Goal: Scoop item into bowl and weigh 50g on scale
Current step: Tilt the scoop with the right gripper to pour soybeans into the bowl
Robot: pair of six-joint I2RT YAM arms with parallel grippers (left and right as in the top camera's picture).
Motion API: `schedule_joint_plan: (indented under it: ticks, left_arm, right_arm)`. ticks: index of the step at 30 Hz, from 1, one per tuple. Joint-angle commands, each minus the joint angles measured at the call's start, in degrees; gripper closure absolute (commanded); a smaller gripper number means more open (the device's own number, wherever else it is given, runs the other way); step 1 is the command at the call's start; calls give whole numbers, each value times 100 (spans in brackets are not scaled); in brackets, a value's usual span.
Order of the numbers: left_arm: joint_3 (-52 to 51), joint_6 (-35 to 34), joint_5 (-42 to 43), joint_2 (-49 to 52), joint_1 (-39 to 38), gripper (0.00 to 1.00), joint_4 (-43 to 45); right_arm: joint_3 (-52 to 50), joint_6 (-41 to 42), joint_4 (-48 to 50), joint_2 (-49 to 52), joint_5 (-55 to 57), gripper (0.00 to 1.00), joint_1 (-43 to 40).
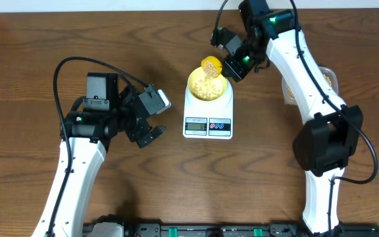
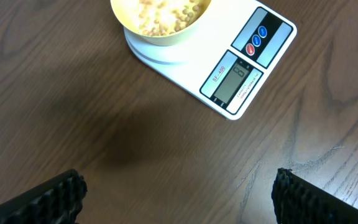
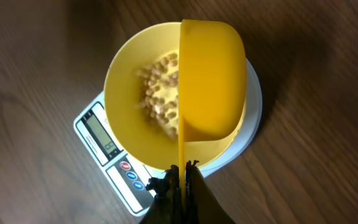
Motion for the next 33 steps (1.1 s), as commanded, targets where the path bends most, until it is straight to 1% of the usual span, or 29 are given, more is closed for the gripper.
schedule_joint_plan:
  ticks: [1, 6, 9, 21, 27, 33]
  left_arm:
    - [-50, 55, -37, 35, 24, 3, -13]
    - [-50, 55, -37, 35, 24, 2, -13]
    - [-50, 55, -37, 35, 24, 3, -13]
    - [-50, 55, -37, 35, 24, 2, -13]
    - [-50, 55, -37, 35, 24, 2, -13]
    - [-50, 52, -37, 35, 24, 2, -13]
  right_arm:
    - [197, -216, -37, 4, 205, 99, 94]
    - [199, -369, -9, -138, 522, 99, 151]
    - [199, -634, -24, -223, 634, 99, 190]
    - [199, -1353, -20, -415, 632, 99, 247]
    - [197, -1386, -15, -415, 627, 99, 262]
    - [197, -1609, -22, -415, 566, 99, 269]
